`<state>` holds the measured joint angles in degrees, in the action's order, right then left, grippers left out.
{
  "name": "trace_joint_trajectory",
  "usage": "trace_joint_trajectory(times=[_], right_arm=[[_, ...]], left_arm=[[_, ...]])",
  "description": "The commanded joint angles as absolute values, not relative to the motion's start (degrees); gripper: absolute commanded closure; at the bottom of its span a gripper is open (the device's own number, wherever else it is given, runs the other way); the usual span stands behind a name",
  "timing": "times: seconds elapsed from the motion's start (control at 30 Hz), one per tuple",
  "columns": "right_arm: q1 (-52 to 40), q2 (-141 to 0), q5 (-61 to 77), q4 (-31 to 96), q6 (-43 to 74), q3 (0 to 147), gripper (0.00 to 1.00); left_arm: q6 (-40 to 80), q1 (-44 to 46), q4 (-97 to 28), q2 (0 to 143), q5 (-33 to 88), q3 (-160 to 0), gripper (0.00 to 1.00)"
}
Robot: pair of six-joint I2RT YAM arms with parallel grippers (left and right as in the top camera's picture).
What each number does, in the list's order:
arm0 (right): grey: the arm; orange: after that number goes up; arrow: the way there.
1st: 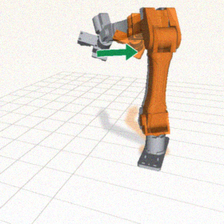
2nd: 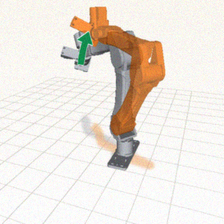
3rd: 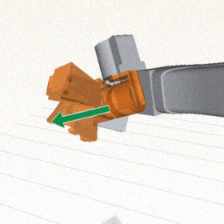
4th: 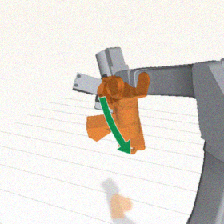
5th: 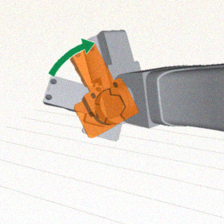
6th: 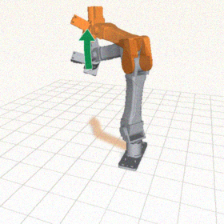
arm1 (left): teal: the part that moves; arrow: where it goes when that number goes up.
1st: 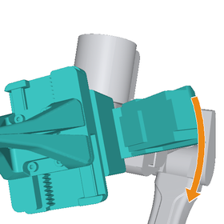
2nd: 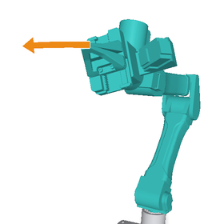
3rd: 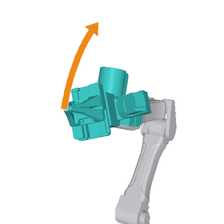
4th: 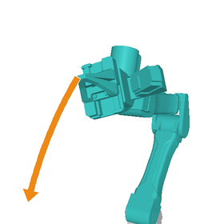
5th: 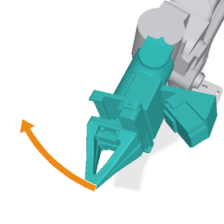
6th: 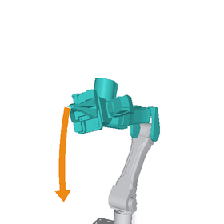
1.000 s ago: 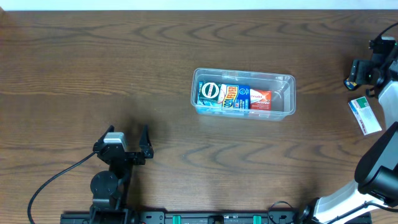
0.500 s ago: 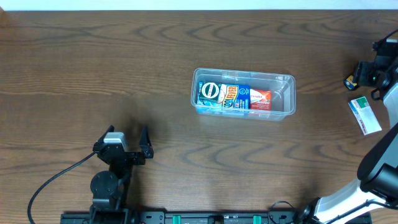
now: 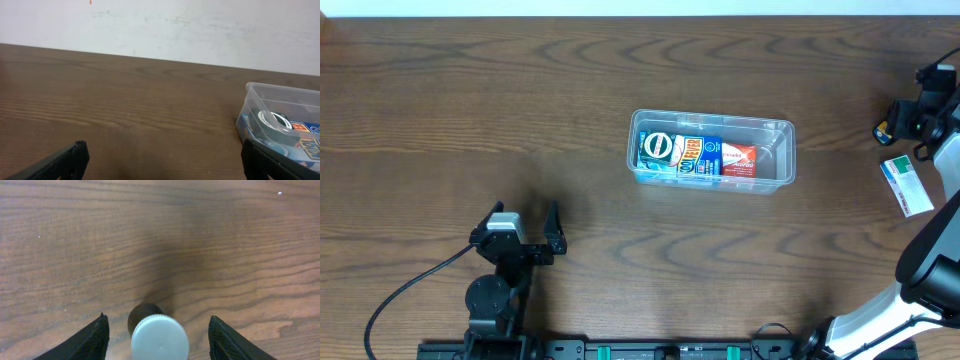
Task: Pack container
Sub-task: 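Move the right gripper over the small white-capped bottle and grasp it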
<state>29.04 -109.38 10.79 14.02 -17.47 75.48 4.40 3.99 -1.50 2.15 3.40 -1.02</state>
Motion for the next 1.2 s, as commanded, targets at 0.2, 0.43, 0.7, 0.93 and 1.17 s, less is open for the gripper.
trace_joint_trajectory(times=[0.2,0.43,0.7,0.93,1.17], right_arm=[[29.71,-111.37,11.62,13.43,-17.87,75.75,0.45],[29.67,-111.66,11.97,11.94,-17.82,75.75,0.45],[29.67,-111.66,12.29,11.97,-17.82,75.75,0.61],[29.65,-111.66,12.32,11.99,-17.61,75.75,0.67],[29.65,-111.46,12.32,11.97,-16.71,75.75,0.75]], left_arm=[[3.64,4.32,-3.81,2.11,2.94,-0.23,0.02],[3.66,4.32,-3.81,2.11,2.94,-0.23,0.02],[3.66,4.32,-3.81,2.11,2.94,-0.23,0.02],[3.66,4.32,-3.81,2.11,2.94,-0.23,0.02],[3.66,4.32,-3.81,2.11,2.96,-0.23,0.02]])
